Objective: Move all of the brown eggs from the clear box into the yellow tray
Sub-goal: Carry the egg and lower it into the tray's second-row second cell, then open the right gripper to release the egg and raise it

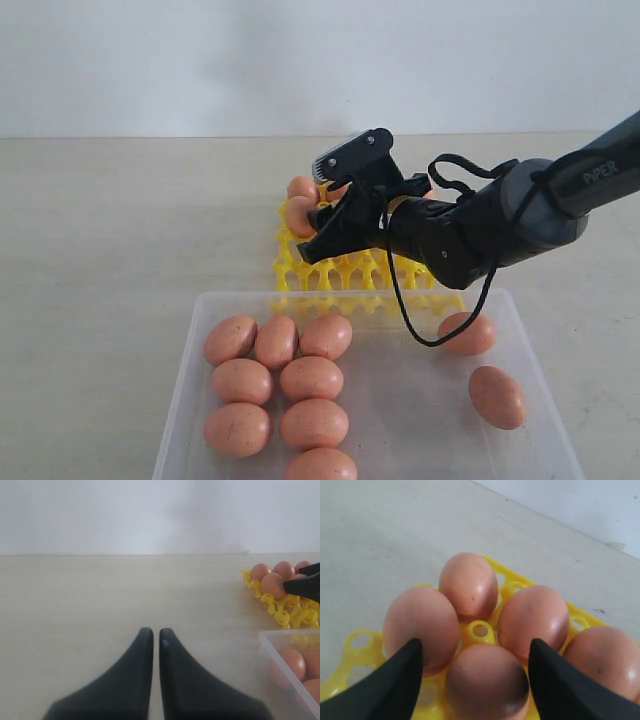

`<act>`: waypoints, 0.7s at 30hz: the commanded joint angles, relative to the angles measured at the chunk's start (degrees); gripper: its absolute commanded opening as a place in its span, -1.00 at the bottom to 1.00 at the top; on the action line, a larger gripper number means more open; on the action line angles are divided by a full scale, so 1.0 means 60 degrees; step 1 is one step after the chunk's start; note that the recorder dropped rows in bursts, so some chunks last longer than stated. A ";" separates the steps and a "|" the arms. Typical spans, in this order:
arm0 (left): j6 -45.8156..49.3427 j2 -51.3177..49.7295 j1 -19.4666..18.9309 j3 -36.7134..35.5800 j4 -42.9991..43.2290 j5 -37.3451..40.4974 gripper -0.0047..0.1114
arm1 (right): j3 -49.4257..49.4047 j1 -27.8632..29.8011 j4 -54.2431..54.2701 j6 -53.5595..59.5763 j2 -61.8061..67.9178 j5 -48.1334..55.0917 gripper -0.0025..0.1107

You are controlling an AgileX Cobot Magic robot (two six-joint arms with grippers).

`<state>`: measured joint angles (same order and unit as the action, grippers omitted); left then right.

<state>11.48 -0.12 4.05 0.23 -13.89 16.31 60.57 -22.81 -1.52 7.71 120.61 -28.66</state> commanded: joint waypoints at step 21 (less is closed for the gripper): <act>0.0024 0.0020 0.0084 -0.0038 -0.0010 -0.0012 -0.85 | 0.0015 -0.0095 0.0620 0.1053 -0.4571 0.8766 -0.93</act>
<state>11.48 -0.12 4.05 0.23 -13.89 16.31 60.57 -22.81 3.11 10.72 94.32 7.64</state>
